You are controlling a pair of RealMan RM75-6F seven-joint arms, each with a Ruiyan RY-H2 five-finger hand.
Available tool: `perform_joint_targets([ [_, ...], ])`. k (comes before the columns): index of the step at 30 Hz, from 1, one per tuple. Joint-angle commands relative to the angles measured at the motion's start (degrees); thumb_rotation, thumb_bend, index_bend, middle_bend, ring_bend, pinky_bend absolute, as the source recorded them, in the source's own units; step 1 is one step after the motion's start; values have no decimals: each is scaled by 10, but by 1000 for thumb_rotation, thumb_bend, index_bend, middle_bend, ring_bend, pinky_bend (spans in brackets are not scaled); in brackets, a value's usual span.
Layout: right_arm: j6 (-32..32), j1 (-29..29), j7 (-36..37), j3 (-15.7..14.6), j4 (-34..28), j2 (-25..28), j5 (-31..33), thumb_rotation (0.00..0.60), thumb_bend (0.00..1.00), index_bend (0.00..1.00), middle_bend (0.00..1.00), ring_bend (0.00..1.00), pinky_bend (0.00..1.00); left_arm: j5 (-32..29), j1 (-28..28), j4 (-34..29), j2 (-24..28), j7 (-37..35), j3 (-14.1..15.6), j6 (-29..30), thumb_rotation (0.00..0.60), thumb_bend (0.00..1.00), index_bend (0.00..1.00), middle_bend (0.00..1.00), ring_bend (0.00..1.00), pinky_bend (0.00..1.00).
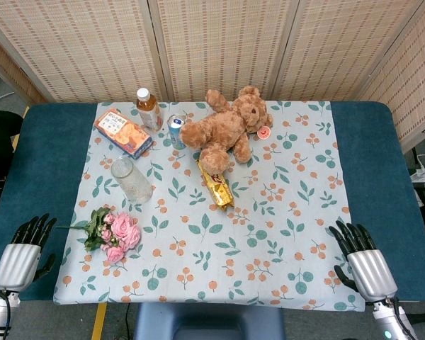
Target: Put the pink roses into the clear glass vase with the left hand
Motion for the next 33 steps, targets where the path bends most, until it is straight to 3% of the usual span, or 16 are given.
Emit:
perform_joint_targets([
  [1,2,0,-1,0,0,0,-2,600,290,0,0,0,0,2,-1,-3,-2,-8,2,-5,600,407,0,0,0,149],
  [6,10,-3,3,3,-1,2,-2,600,290,0,0,0,0,25,-33,-32,-3,-127,22,-66,600,379,0,0,3,188],
  [9,6,-1,7,2,-2,3,-3,600,290,0,0,0,0,18,-70,-57,0,-148,20,-130,600,375,0,0,4,198],
  [17,-6,4,17,-4,-3,7,-8,600,290,0,0,0,0,-49,-139,-95,-30,-64,-30,-223,600,363,0,0,0,190],
  [25,-6,4,24,-5,-3,11,-12,600,290,0,0,0,0,-123,-188,-100,-63,52,-52,-283,600,350,0,0,0,99],
  [33,-3,3,25,-7,-5,13,-15,600,290,0,0,0,0,-187,-220,-75,-86,124,-57,-314,600,346,2,24,16,92],
])
